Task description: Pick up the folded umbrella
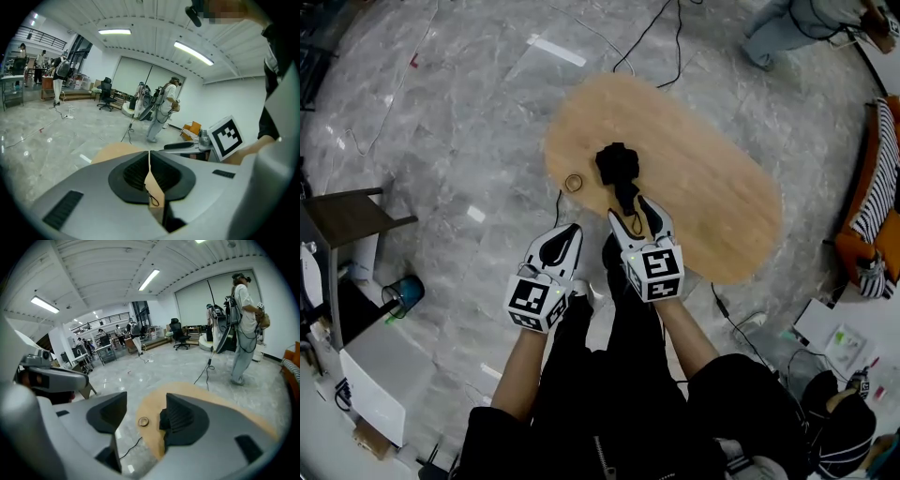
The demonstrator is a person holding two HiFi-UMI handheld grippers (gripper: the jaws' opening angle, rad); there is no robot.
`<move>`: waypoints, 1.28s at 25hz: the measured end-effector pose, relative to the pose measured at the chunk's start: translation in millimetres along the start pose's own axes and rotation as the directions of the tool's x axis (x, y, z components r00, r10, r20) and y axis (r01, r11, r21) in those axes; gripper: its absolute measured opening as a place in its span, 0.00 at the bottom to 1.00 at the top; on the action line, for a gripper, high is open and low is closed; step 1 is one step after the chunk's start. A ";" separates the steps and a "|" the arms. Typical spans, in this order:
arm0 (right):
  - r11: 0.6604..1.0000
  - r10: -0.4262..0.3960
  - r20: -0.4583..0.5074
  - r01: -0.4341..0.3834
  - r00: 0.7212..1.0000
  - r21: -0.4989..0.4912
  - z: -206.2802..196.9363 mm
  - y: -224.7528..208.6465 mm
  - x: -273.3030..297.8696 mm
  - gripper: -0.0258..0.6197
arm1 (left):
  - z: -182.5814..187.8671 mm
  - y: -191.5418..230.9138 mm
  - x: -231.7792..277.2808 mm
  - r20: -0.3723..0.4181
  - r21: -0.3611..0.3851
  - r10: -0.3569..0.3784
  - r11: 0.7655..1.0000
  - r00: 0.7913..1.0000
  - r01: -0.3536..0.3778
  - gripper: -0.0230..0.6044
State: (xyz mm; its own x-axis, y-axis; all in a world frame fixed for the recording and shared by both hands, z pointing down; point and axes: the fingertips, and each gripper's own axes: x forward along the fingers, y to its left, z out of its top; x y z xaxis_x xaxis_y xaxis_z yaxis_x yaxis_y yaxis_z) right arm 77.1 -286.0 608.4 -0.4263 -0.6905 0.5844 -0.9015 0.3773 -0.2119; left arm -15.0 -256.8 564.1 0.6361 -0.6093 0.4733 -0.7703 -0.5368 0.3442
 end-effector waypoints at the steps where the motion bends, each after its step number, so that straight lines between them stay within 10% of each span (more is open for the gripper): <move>1: 1.000 0.003 -0.008 -0.003 1.000 0.001 -4.1 -1.1 3.3 0.43 | -3.1 2.3 0.9 -0.004 -0.006 0.006 1.000 1.000 -0.006 0.07; 32: 1.000 -0.021 -0.176 0.020 0.984 -0.010 -98.6 -58.3 118.4 0.46 | -56.8 28.1 48.2 -0.050 -0.100 0.070 0.992 0.996 -0.075 0.07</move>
State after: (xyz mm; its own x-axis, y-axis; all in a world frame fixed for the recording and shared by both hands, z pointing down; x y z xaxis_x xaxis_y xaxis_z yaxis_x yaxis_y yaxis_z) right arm 86.5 -329.0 767.2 -0.3874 -0.5791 0.7173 -0.9091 0.3694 -0.1927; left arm -8.5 -268.1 642.6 0.5774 -0.6153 0.5366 -0.8164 -0.4286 0.3871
